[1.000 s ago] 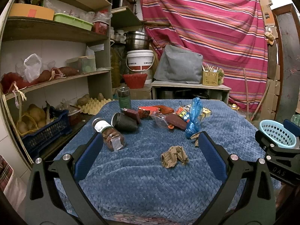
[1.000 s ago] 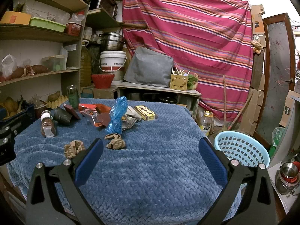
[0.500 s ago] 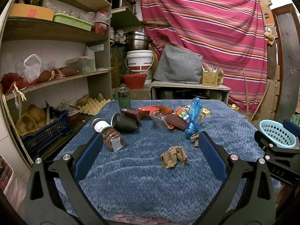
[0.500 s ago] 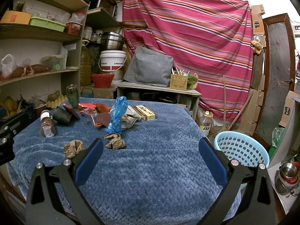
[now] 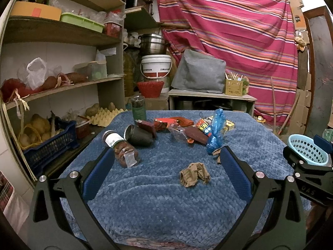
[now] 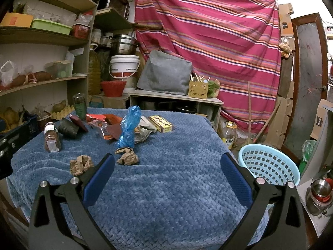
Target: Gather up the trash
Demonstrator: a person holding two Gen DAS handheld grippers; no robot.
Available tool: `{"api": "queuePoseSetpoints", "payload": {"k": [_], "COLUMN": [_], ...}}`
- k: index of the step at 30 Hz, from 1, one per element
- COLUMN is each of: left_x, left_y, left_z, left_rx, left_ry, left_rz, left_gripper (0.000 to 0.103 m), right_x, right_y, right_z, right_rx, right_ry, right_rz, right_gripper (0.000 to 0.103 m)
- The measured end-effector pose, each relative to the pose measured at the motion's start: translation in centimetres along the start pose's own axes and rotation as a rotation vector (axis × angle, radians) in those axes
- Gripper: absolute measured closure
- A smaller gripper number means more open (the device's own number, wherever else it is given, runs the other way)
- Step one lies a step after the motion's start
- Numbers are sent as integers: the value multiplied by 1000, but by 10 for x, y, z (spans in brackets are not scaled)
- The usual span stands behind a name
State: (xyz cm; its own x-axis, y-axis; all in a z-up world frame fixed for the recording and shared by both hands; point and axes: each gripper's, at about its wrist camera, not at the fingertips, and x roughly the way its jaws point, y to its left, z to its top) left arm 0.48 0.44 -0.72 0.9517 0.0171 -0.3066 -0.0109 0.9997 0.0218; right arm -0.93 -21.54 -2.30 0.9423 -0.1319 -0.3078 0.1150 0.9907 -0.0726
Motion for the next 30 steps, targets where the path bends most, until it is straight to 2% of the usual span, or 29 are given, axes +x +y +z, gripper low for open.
{"api": "queuePoseSetpoints", "payload": {"k": [20, 30], "left_x": [7, 28], "left_y": [9, 6], "left_z": [1, -3], "left_rx": [-22, -20], "left_ry": [22, 80], "left_rz": [1, -28], "left_gripper": [5, 5], "right_x": [4, 12], "right_y": [-6, -16], "right_z": [-2, 0], "right_rx": [13, -11], "right_ry": [11, 10], "right_rz": [-7, -43], "right_gripper": [4, 4]}}
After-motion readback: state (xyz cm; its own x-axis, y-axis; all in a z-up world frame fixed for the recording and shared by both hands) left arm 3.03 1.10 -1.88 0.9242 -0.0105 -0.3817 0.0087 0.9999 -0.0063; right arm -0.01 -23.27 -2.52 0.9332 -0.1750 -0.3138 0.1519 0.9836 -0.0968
